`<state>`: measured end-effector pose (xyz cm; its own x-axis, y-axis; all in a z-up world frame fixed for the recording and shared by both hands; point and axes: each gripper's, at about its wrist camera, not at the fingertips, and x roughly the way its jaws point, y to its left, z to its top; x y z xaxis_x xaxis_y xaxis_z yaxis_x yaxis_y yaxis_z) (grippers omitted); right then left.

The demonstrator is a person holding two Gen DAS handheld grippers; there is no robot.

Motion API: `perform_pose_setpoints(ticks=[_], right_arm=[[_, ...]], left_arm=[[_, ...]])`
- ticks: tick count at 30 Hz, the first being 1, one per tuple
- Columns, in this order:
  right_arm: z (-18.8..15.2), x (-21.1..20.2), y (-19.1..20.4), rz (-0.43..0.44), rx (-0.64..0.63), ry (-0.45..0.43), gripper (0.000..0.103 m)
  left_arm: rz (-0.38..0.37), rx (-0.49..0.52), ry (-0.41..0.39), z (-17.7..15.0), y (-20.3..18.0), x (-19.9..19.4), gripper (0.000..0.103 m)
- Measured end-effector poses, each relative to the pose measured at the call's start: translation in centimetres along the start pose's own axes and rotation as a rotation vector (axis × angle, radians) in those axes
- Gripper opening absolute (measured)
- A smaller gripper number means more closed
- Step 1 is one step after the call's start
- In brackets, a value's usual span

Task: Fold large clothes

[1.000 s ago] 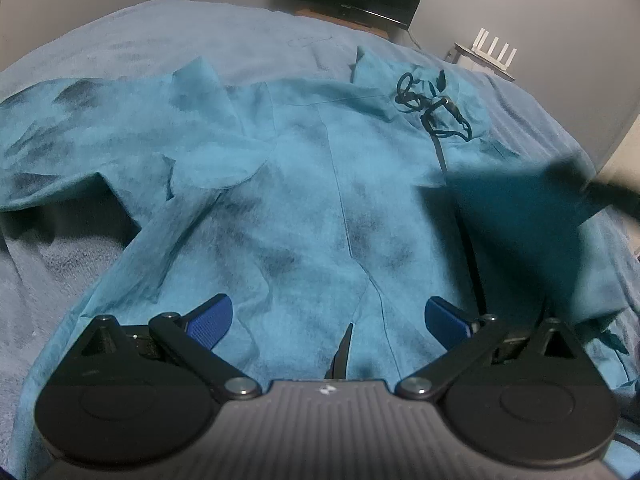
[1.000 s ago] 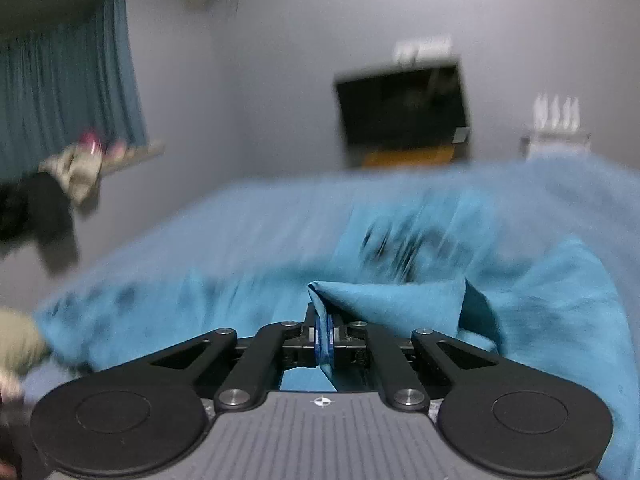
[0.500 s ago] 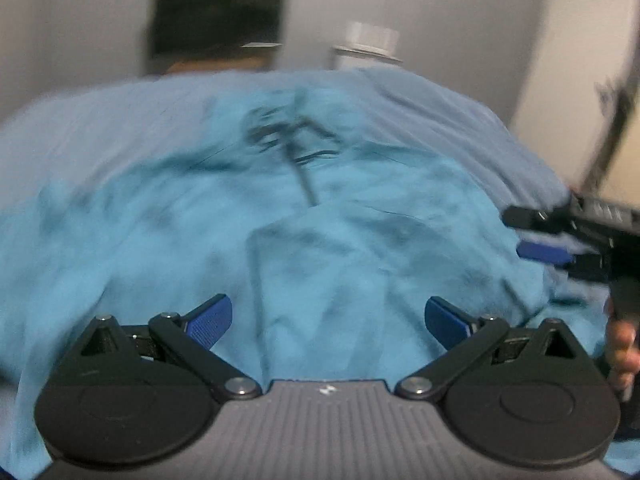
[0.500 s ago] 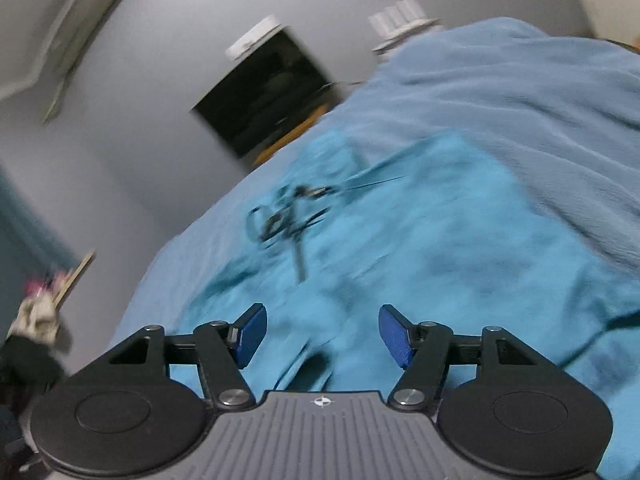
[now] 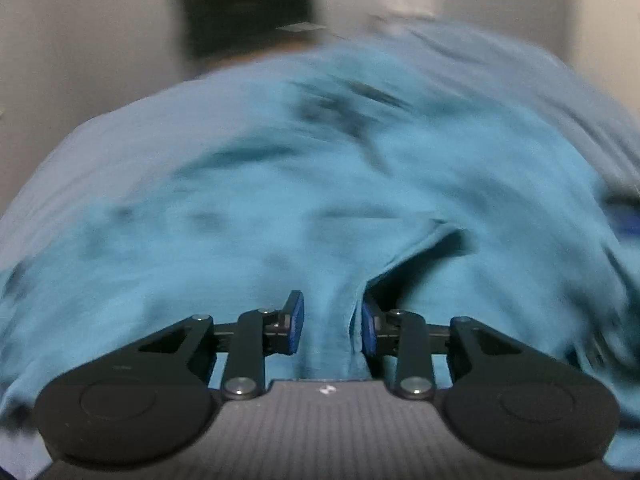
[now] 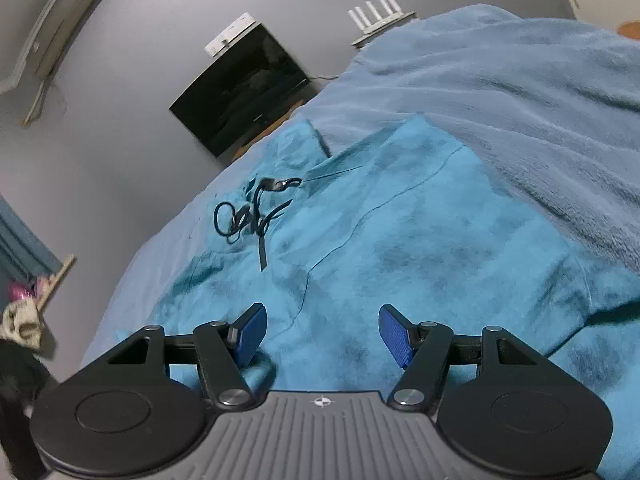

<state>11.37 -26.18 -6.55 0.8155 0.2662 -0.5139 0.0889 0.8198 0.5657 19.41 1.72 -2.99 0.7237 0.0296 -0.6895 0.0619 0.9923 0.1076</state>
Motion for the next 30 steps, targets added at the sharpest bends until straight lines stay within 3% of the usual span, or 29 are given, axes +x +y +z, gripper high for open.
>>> perform_pose_setpoints(ticks=[4, 6, 8, 9, 10, 13, 16, 19, 27, 30], right_arm=[[0.0, 0.6, 1.0, -0.013, -0.056, 0.023, 0.066], [-0.1, 0.8, 1.4, -0.016, -0.082, 0.037, 0.067], [-0.2, 0.7, 1.7, -0.017, -0.102, 0.042, 0.068], [-0.3, 0.7, 1.8, -0.016, -0.109, 0.041, 0.070], [-0.3, 0.6, 1.8, -0.015, -0.114, 0.039, 0.073], [-0.4, 0.5, 1.9, -0.012, -0.124, 0.040, 0.074], [-0.5, 0.6, 2.2, -0.016, -0.141, 0.054, 0.075], [-0.8, 0.9, 2.4, -0.018, -0.166, 0.066, 0.076], [-1.1, 0.5, 2.2, -0.031, -0.181, 0.081, 0.078], [-1.2, 0.6, 2.0, -0.043, -0.177, 0.090, 0.079]], left_arm=[[0.086, -0.264, 0.045, -0.6, 7.4, -0.3, 0.030], [0.119, -0.348, 0.074, -1.4, 10.1, -0.4, 0.030], [0.101, -0.394, 0.068, -1.8, 12.0, -1.3, 0.035], [0.081, -0.408, 0.058, -2.0, 12.6, -1.8, 0.043], [0.070, -0.418, 0.044, -2.1, 13.1, -2.6, 0.059], [0.096, -0.434, -0.028, -2.2, 14.7, -5.1, 0.091], [0.137, -0.455, -0.075, -2.2, 17.4, -7.1, 0.095], [0.163, -0.586, -0.048, -2.7, 21.4, -8.2, 0.095], [0.376, -0.743, -0.040, -7.2, 30.9, -9.5, 0.095], [0.428, -0.797, 0.030, -8.8, 34.4, -8.3, 0.095]])
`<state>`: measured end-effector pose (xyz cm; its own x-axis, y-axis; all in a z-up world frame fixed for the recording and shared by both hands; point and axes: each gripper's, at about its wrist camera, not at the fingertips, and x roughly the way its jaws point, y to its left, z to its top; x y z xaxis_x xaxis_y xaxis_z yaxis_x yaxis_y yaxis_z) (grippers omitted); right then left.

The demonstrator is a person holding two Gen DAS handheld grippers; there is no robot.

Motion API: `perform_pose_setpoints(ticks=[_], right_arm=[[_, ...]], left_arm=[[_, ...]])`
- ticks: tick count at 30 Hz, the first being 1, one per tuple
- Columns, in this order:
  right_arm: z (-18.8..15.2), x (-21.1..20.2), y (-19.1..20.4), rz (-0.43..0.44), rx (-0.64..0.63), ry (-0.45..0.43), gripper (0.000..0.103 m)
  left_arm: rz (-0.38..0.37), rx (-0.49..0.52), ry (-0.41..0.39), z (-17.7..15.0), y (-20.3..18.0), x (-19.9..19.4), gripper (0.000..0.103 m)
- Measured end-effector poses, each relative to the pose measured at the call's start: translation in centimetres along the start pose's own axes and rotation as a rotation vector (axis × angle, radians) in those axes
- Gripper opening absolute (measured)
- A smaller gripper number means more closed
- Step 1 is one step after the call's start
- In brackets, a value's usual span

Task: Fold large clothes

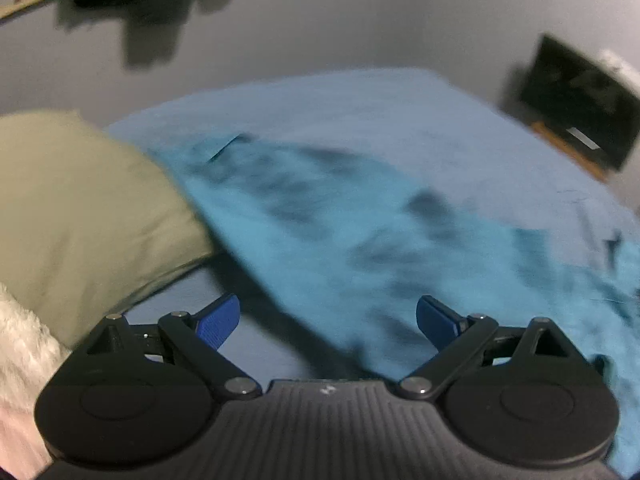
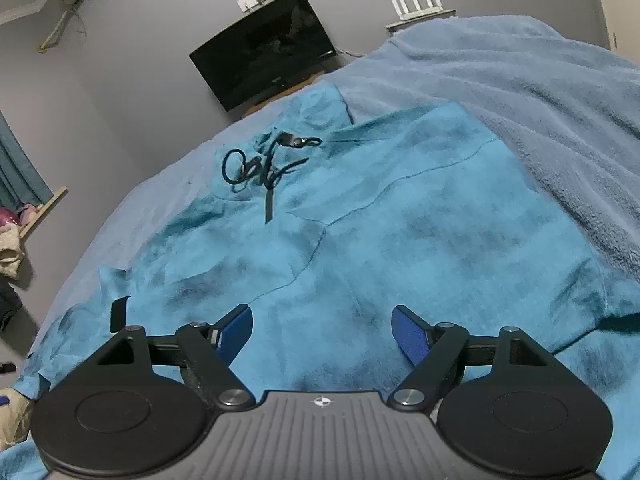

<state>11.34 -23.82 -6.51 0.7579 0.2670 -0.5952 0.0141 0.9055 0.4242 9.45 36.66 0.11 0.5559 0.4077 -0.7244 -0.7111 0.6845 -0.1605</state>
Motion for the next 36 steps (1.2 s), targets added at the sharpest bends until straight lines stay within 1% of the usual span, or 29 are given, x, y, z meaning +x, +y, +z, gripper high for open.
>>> perform_pose_setpoints(ticks=[1, 6, 7, 9, 11, 13, 14, 15, 16, 17, 20, 24, 26, 28, 29, 31, 34, 36], right_arm=[[0.0, 0.1, 0.0, -0.006, 0.001, 0.004, 0.079], [-0.3, 0.3, 0.4, -0.030, -0.025, 0.023, 0.079], [-0.3, 0.4, 0.5, -0.034, -0.032, 0.026, 0.079], [-0.4, 0.5, 0.8, -0.043, -0.044, 0.029, 0.079], [-0.5, 0.7, 1.0, -0.051, -0.054, 0.032, 0.079], [-0.5, 0.9, 1.2, -0.061, -0.061, 0.039, 0.079], [-0.5, 1.0, 1.3, -0.065, -0.065, 0.042, 0.079], [-0.5, 1.0, 1.3, -0.066, -0.070, 0.044, 0.079], [-0.5, 1.1, 1.4, -0.066, -0.076, 0.045, 0.079], [-0.6, 1.1, 1.5, -0.065, -0.083, 0.046, 0.079], [-0.7, 1.1, 1.5, -0.058, -0.097, 0.049, 0.079], [-0.7, 1.1, 1.4, -0.043, -0.098, 0.048, 0.079], [-0.7, 1.2, 1.3, -0.035, -0.098, 0.048, 0.079], [-0.7, 1.1, 1.1, -0.028, -0.093, 0.047, 0.079], [-0.7, 1.1, 1.0, -0.025, -0.090, 0.046, 0.079], [-0.7, 1.0, 0.7, -0.020, -0.078, 0.042, 0.079], [-0.8, 0.9, 0.3, -0.015, -0.063, 0.038, 0.079], [-0.8, 0.9, 0.1, -0.011, -0.057, 0.036, 0.079]], left_arm=[[0.008, -0.021, 0.012, 0.3, 0.9, 1.0, 0.095], [0.046, -0.095, 0.010, 1.8, 4.1, 5.4, 0.095], [0.038, -0.122, 0.016, 2.0, 4.8, 6.2, 0.095], [-0.001, -0.187, 0.040, 2.3, 6.0, 7.6, 0.095], [-0.055, -0.241, 0.035, 2.4, 7.0, 8.3, 0.075], [-0.123, -0.274, 0.037, 2.5, 7.5, 8.6, 0.013], [-0.150, -0.287, 0.038, 2.5, 7.5, 8.6, 0.005], [-0.153, -0.278, 0.017, 2.8, 7.1, 8.2, 0.002], [-0.151, -0.249, -0.015, 3.1, 6.6, 7.7, 0.000], [-0.165, -0.218, -0.059, 3.4, 5.9, 6.8, 0.000], [-0.249, -0.116, -0.178, 4.5, 3.4, 3.1, 0.000], [-0.407, 0.052, -0.284, 5.2, -2.3, -2.9, 0.000], [-0.503, 0.134, -0.321, 4.7, -6.0, -6.1, 0.000], [-0.596, 0.230, -0.354, 3.5, -10.2, -8.9, 0.000], [-0.640, 0.277, -0.365, 2.7, -12.5, -10.2, 0.000], [-0.744, 0.355, -0.360, 0.8, -16.9, -12.3, 0.000], [-0.878, 0.460, -0.313, -3.1, -23.4, -14.7, 0.000], [-0.931, 0.546, -0.288, -6.3, -27.5, -15.9, 0.000]])
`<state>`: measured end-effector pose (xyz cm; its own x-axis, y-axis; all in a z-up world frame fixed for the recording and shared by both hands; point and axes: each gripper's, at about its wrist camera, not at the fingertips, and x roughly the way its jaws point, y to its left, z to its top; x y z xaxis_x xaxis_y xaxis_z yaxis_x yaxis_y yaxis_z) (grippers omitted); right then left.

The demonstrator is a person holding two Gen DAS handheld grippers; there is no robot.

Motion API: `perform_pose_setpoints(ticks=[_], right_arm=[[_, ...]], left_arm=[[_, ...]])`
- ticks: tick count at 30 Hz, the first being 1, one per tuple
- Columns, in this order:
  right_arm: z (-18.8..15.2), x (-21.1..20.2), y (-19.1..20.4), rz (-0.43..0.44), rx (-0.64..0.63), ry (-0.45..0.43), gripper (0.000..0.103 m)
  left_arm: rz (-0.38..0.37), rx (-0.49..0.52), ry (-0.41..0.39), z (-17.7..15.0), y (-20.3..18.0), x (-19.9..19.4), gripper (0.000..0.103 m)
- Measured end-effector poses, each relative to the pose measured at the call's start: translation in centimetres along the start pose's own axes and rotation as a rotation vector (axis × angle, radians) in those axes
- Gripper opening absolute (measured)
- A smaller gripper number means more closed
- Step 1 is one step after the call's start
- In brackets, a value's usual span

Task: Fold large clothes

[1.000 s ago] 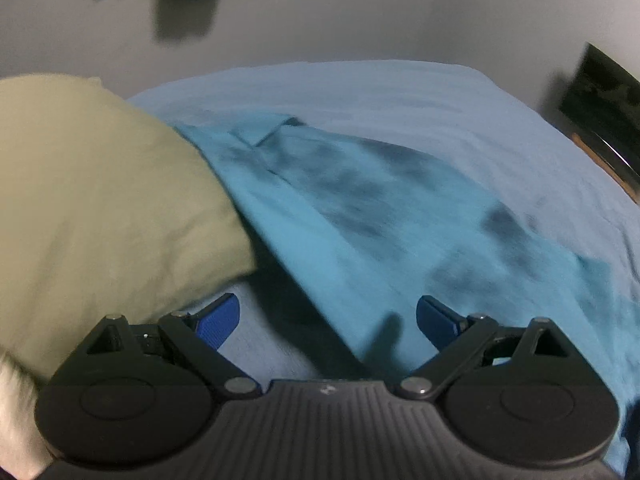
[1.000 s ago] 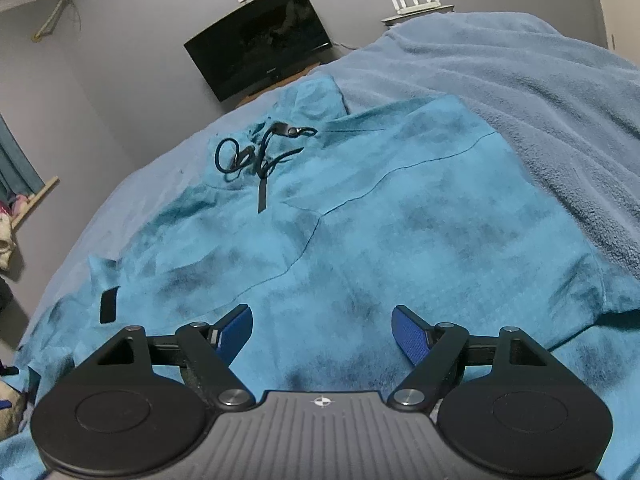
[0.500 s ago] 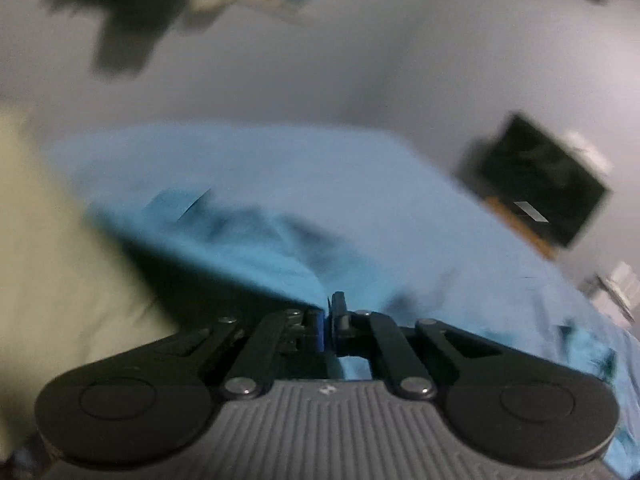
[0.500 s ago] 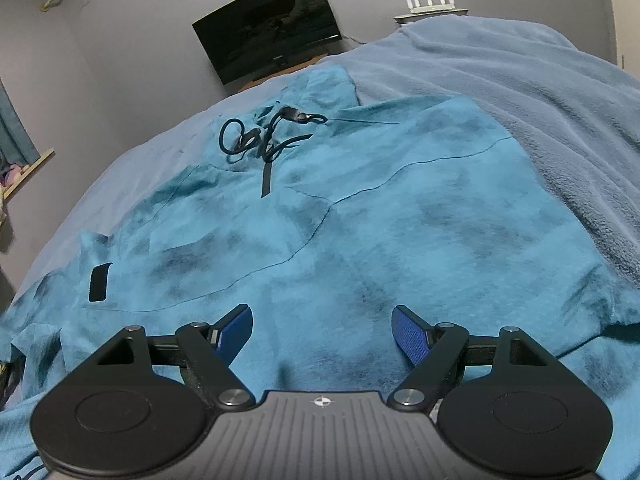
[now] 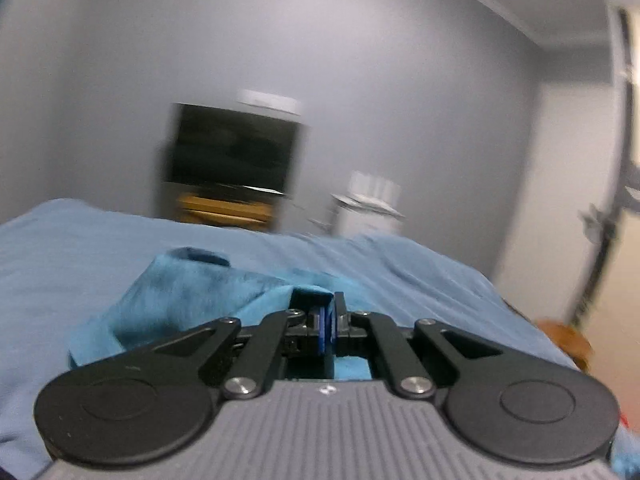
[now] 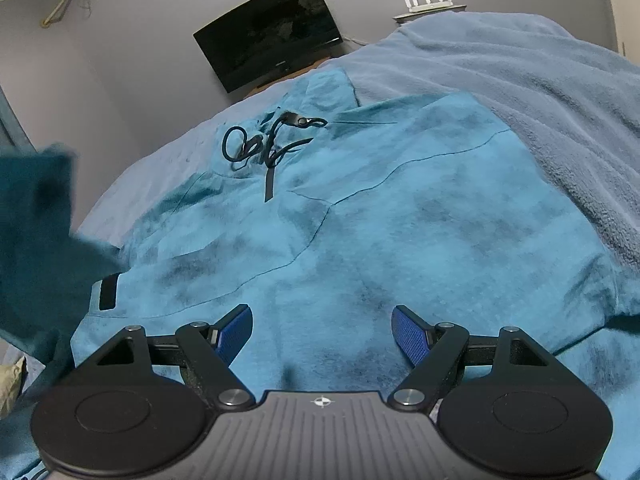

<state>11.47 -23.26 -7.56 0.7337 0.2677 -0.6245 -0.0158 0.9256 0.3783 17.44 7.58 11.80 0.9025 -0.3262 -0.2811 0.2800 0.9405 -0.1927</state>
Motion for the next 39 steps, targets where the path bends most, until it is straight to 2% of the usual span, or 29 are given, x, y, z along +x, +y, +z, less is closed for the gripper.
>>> perform_pose_setpoints(ticks=[2, 4, 6, 8, 9, 10, 12, 13, 16, 20, 23, 26, 29, 33, 39], right_arm=[[0.0, -0.1, -0.1, 0.003, 0.002, -0.004, 0.079], [-0.1, -0.2, -0.2, 0.005, 0.007, -0.007, 0.079], [-0.1, -0.3, -0.4, 0.005, 0.017, -0.012, 0.079], [-0.1, -0.4, -0.6, 0.006, 0.030, -0.016, 0.079], [-0.1, -0.5, -0.7, 0.007, 0.036, -0.019, 0.079], [-0.1, -0.5, -0.8, 0.008, 0.040, -0.022, 0.079], [-0.1, -0.6, -0.8, 0.014, 0.042, -0.026, 0.079], [-0.1, -0.6, -0.8, 0.017, 0.037, -0.027, 0.079], [0.0, -0.6, -0.2, 0.036, 0.003, -0.029, 0.079], [-0.1, -0.8, 1.7, 0.085, -0.095, -0.034, 0.079], [-0.6, -1.1, 4.3, 0.097, -0.239, -0.039, 0.079], [-1.8, -1.4, 7.8, 0.110, -0.429, -0.046, 0.079], [-3.2, -1.0, 11.6, 0.112, -0.643, -0.063, 0.077], [-4.8, 0.8, 15.1, 0.071, -0.849, -0.036, 0.067], [-7.3, 4.1, 17.7, 0.048, -1.016, 0.082, 0.063]], left_arm=[[-0.070, 0.041, 0.061, -1.6, -4.0, 2.7, 0.000], [-0.107, 0.094, 0.147, -3.5, -7.1, 5.2, 0.000], [-0.108, 0.111, 0.246, -5.5, -9.2, 7.0, 0.000], [-0.090, 0.097, 0.339, -7.1, -9.9, 8.0, 0.009], [-0.070, 0.088, 0.360, -7.8, -9.8, 7.8, 0.024], [-0.055, 0.079, 0.359, -8.1, -9.7, 7.2, 0.045], [-0.029, 0.062, 0.315, -8.4, -8.7, 5.1, 0.070], [-0.011, 0.050, 0.288, -8.6, -7.7, 3.7, 0.072], [0.101, -0.016, 0.295, -8.9, -2.8, 0.7, 0.072], [0.265, -0.159, 0.312, -10.7, 3.7, -3.0, 0.072], [0.381, -0.242, 0.333, -12.7, 6.9, -4.0, 0.072], [0.450, -0.268, 0.375, -14.4, 8.2, -3.7, 0.072], [0.467, -0.284, 0.406, -15.3, 9.1, -3.1, 0.072], [0.461, -0.310, 0.403, -15.9, 9.8, -3.0, 0.073], [0.473, -0.280, 0.408, -15.8, 9.2, -2.8, 0.073]])
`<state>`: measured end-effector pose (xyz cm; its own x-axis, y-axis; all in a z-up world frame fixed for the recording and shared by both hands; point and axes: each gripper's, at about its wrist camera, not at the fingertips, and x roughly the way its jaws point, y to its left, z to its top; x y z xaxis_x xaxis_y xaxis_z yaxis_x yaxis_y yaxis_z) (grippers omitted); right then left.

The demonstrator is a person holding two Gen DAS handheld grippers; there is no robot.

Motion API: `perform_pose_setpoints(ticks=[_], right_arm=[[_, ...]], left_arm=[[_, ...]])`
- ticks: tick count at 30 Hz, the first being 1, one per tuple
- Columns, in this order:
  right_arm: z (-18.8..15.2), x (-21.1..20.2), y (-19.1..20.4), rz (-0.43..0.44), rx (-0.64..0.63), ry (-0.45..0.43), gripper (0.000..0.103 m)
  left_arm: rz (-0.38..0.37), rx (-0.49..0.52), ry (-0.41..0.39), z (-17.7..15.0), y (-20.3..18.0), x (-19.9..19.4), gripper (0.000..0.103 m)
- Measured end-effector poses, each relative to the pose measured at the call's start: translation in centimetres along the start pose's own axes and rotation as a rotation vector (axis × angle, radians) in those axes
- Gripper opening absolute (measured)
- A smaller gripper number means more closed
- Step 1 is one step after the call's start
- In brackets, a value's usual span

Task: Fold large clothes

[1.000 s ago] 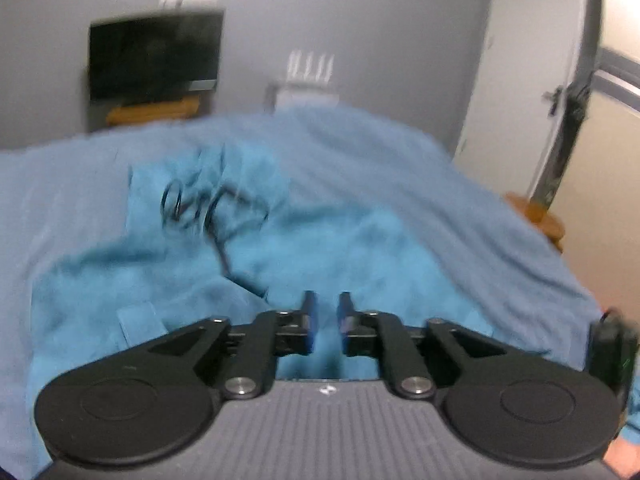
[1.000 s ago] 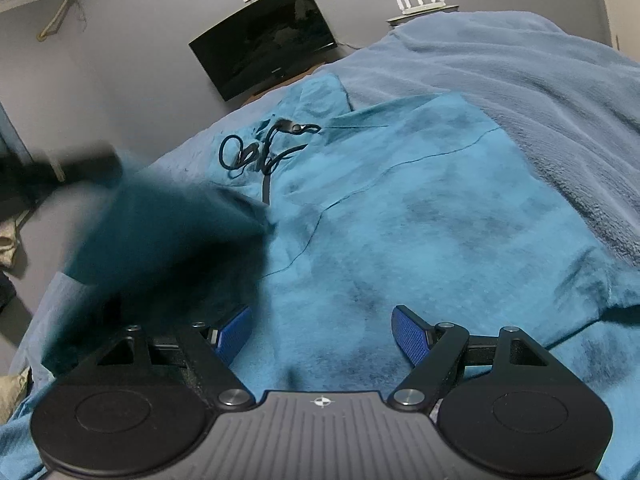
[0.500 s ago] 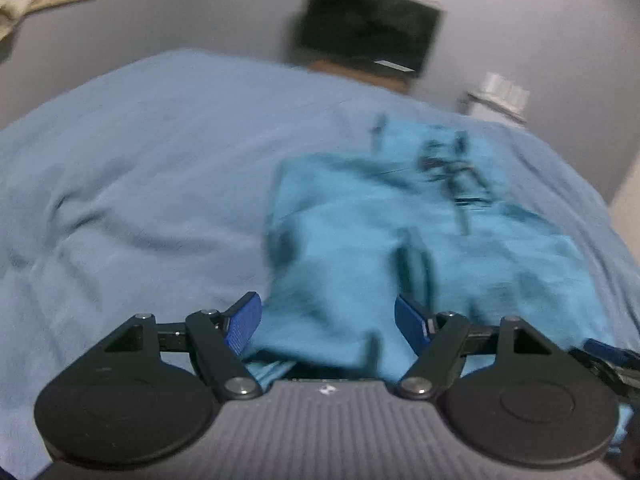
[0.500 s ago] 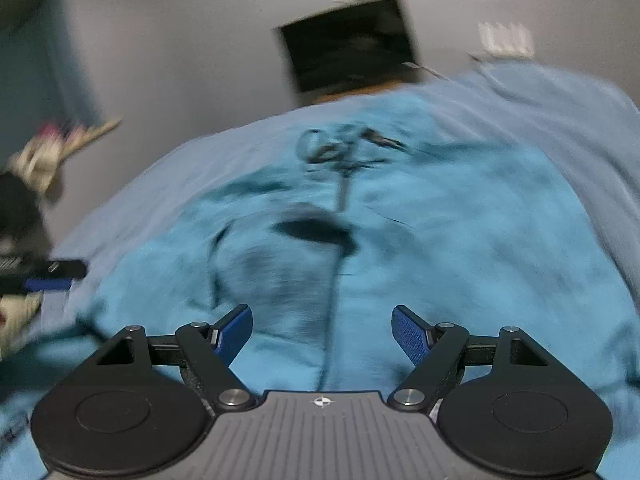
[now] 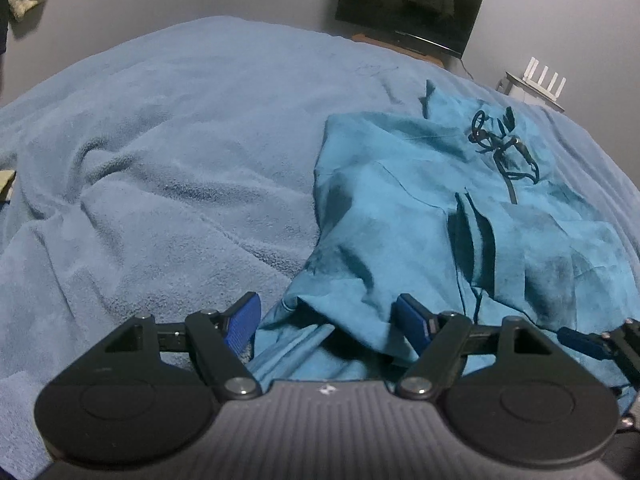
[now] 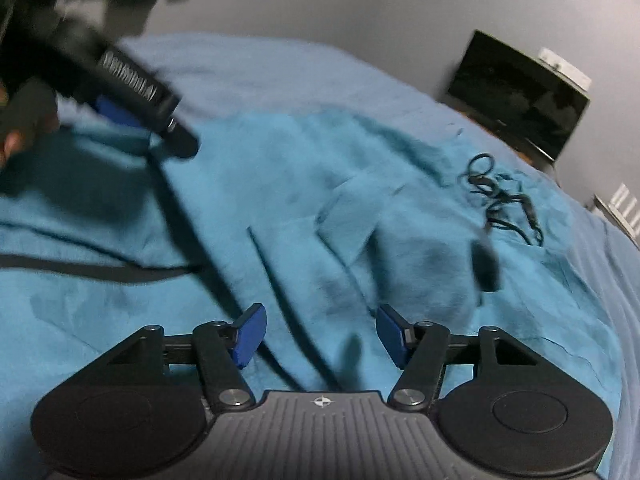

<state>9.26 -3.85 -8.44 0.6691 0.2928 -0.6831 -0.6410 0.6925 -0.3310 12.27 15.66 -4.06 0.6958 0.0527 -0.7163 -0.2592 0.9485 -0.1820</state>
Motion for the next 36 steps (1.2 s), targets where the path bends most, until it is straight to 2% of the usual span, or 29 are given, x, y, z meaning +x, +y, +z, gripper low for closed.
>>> perform_pose_setpoints(ticks=[2, 3, 4, 5, 6, 10, 14, 17, 20, 22, 23, 24, 25, 27, 30, 31, 32, 33, 34, 36], right_arm=[[0.1, 0.9, 0.6, -0.018, -0.024, 0.033, 0.060], [0.0, 1.2, 0.7, -0.019, -0.030, 0.043, 0.048], [0.0, 1.6, 0.8, -0.018, -0.032, 0.051, 0.024], [0.0, 1.8, 0.7, -0.029, -0.033, 0.056, 0.011], [-0.1, 1.6, 0.6, -0.036, -0.019, 0.051, 0.002], [-0.2, -1.3, -2.4, -0.059, 0.172, -0.092, 0.002], [-1.6, -5.8, -8.4, -0.143, 0.490, -0.268, 0.002], [-4.6, -8.4, -13.9, -0.250, 0.788, -0.324, 0.002], [-8.8, -8.7, -17.9, -0.283, 1.051, -0.281, 0.007], [-11.2, -7.9, -19.1, -0.282, 1.177, -0.229, 0.023], [-12.3, -7.5, -19.3, -0.283, 1.244, -0.203, 0.025], [-13.4, -7.0, -19.6, -0.258, 1.307, -0.196, 0.034], [-14.2, -6.4, -19.8, -0.229, 1.349, -0.195, 0.052], [-15.1, -5.5, -20.2, -0.202, 1.404, -0.206, 0.065], [-16.1, -4.2, -21.2, -0.192, 1.460, -0.197, 0.067], [-16.4, -3.8, -21.4, -0.192, 1.473, -0.195, 0.059], [-16.4, -3.4, -21.5, -0.180, 1.476, -0.203, 0.045], [-16.5, -3.5, -21.5, -0.167, 1.473, -0.224, 0.005], [-16.3, -3.7, -21.7, -0.163, 1.459, -0.247, 0.004], [-15.0, -4.4, -22.0, -0.213, 1.381, -0.320, 0.004]], left_arm=[[0.002, 0.012, -0.001, 0.0, -0.2, -0.1, 0.073], [0.004, 0.016, -0.001, 0.0, -0.2, -0.1, 0.073], [0.006, 0.017, -0.002, 0.0, -0.2, -0.1, 0.073], [0.005, 0.017, -0.003, 0.0, -0.2, -0.2, 0.073], [0.005, 0.017, -0.004, 0.0, -0.2, -0.2, 0.073], [0.005, 0.027, -0.008, -0.1, -0.3, -0.3, 0.073], [0.007, 0.038, -0.010, -0.1, -0.4, -0.4, 0.073], [0.006, 0.038, -0.009, 0.0, -0.4, -0.4, 0.073], [0.009, 0.042, -0.008, 0.0, -0.5, -0.3, 0.073], [0.016, 0.046, 0.002, 0.0, -0.5, -0.1, 0.073], [0.018, 0.047, 0.006, 0.0, -0.6, 0.0, 0.073], [0.020, 0.049, 0.009, 0.0, -0.6, 0.1, 0.073], [0.022, 0.049, 0.011, 0.0, -0.6, 0.2, 0.073], [0.025, 0.050, 0.014, 0.0, -0.6, 0.3, 0.073], [0.030, 0.054, 0.021, 0.0, -0.6, 0.5, 0.073], [0.033, 0.057, 0.025, 0.0, -0.7, 0.6, 0.073], [0.036, 0.061, 0.028, 0.0, -0.7, 0.7, 0.073], [0.038, 0.065, 0.032, 0.0, -0.8, 0.7, 0.073], [0.039, 0.071, 0.035, -0.1, -0.9, 0.8, 0.073], [0.038, 0.087, 0.037, -0.1, -1.1, 0.9, 0.073]])
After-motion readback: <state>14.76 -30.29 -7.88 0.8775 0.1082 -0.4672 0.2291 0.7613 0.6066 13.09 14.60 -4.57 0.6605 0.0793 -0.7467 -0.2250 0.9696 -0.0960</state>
